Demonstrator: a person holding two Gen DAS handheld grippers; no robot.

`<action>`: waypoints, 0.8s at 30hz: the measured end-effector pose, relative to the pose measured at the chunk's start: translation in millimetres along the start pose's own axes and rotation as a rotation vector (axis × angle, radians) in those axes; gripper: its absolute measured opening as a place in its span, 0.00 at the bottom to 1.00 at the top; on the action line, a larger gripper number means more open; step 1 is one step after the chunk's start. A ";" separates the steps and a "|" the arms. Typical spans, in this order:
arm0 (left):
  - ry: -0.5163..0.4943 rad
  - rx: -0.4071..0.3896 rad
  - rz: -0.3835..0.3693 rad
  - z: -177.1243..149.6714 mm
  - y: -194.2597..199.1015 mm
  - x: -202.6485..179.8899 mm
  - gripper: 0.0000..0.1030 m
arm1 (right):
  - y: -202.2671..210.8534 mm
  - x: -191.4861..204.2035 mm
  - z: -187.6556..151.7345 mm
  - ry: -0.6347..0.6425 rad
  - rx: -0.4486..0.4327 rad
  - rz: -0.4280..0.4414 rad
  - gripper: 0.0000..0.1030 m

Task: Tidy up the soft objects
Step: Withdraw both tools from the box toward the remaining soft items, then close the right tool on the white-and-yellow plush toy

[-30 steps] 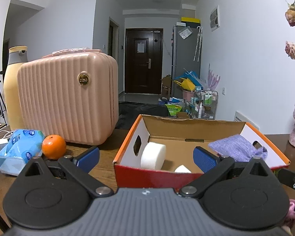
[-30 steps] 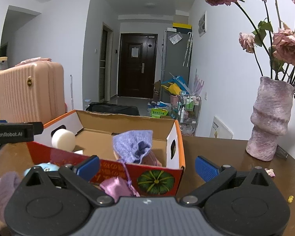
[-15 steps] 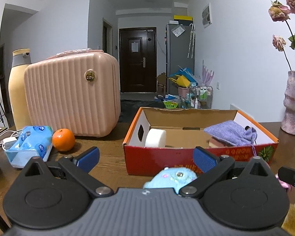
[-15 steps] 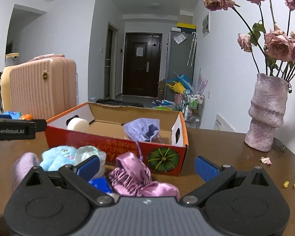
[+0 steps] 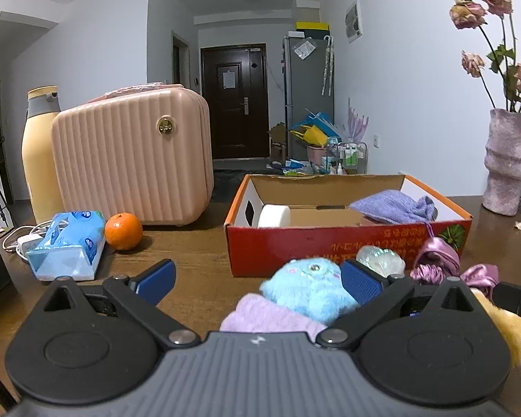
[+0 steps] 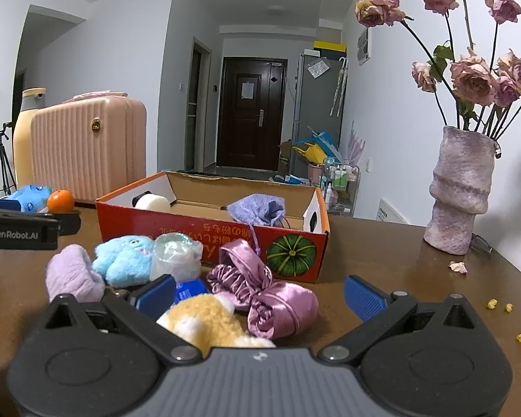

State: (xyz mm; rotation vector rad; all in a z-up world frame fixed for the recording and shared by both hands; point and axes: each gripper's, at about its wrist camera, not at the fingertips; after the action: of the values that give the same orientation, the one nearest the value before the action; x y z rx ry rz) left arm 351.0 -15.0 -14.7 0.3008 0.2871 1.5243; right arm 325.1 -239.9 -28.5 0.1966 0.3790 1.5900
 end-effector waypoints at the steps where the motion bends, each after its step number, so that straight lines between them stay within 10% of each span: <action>1: -0.003 0.002 -0.002 -1.3 2.3 -0.2 1.00 | 2.5 0.5 -1.2 0.002 0.000 -0.001 1.00; 24: -0.020 0.082 -0.065 -33.8 40.2 4.3 1.00 | 11.7 7.3 -30.5 0.067 0.105 -0.038 1.00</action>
State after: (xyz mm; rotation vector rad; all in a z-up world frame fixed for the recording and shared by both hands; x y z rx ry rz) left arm 301.3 -9.3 -31.4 0.3686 0.3410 1.4472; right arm 302.9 -236.6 -53.4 0.2161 0.5163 1.5436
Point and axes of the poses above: each gripper's, at about its wrist camera, not at the fingertips, and y roughly against the way its jaws point, x to its left, z to its top, and after that the axes turned 8 degrees about -z, right-handed
